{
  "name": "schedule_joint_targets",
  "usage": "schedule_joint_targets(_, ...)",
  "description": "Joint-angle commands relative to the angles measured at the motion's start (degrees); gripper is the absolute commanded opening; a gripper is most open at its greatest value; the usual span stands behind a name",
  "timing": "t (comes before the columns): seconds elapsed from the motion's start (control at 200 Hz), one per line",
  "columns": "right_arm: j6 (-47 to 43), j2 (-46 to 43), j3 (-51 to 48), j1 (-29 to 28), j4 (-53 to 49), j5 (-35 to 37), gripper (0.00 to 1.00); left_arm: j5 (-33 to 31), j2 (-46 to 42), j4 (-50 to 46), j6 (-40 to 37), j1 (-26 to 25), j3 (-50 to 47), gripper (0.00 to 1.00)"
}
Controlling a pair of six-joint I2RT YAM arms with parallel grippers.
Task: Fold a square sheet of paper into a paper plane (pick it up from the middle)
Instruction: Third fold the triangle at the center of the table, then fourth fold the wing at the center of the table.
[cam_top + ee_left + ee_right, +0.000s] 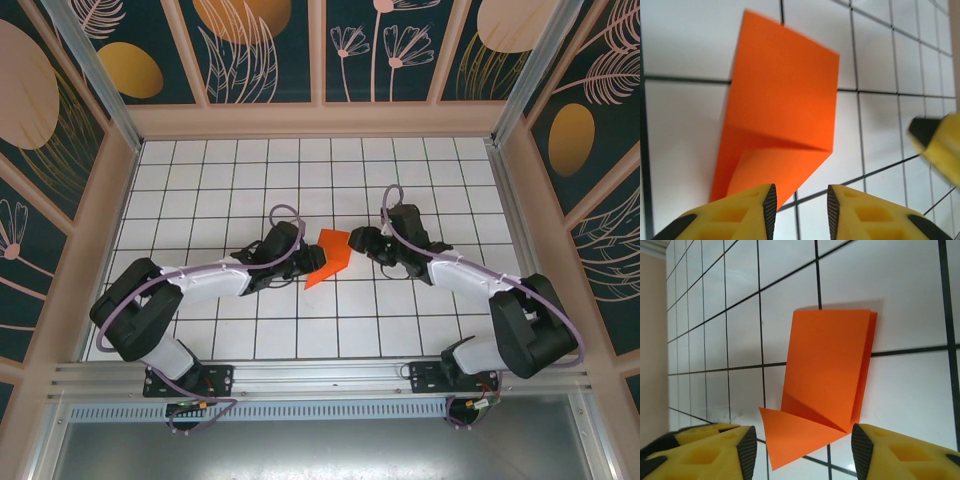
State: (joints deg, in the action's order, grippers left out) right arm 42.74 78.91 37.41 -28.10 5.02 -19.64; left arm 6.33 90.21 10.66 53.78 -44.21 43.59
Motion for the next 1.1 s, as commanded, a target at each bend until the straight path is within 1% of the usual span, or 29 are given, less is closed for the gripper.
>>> schedule_joint_targets(0.0,2.99,0.54,-1.69,0.50,4.16,-5.70,0.62,-2.20,0.42,0.92,0.02,-0.22,1.49,0.35)
schedule_joint_targets(0.12,4.53,3.40,-2.25,0.48,5.50,-6.75,0.65,-2.48,1.73,0.87,-0.43,-0.22,1.45,0.30)
schedule_joint_targets(0.2,5.10,5.58,-2.34,0.45,6.51,-7.80,0.65,-4.15,2.80,0.13,-0.46,-0.24,1.45,0.28)
schedule_joint_targets(0.355,5.59,10.45,-2.12,0.47,10.21,-12.18,0.65,-6.29,5.26,0.33,-0.45,-0.23,1.49,0.24)
schedule_joint_targets(0.535,5.35,13.80,-1.68,0.42,13.12,-14.24,0.61,-8.67,6.46,0.00,-0.72,-0.16,1.92,0.23)
schedule_joint_targets(0.876,4.60,17.08,-0.88,0.38,18.22,-21.27,0.51,-8.42,7.58,-1.23,-1.39,-0.16,2.90,0.23)
schedule_joint_targets(1.096,2.87,17.79,-1.29,0.41,19.77,-23.48,0.43,-8.44,7.61,-0.99,-1.50,-0.12,2.80,0.22)
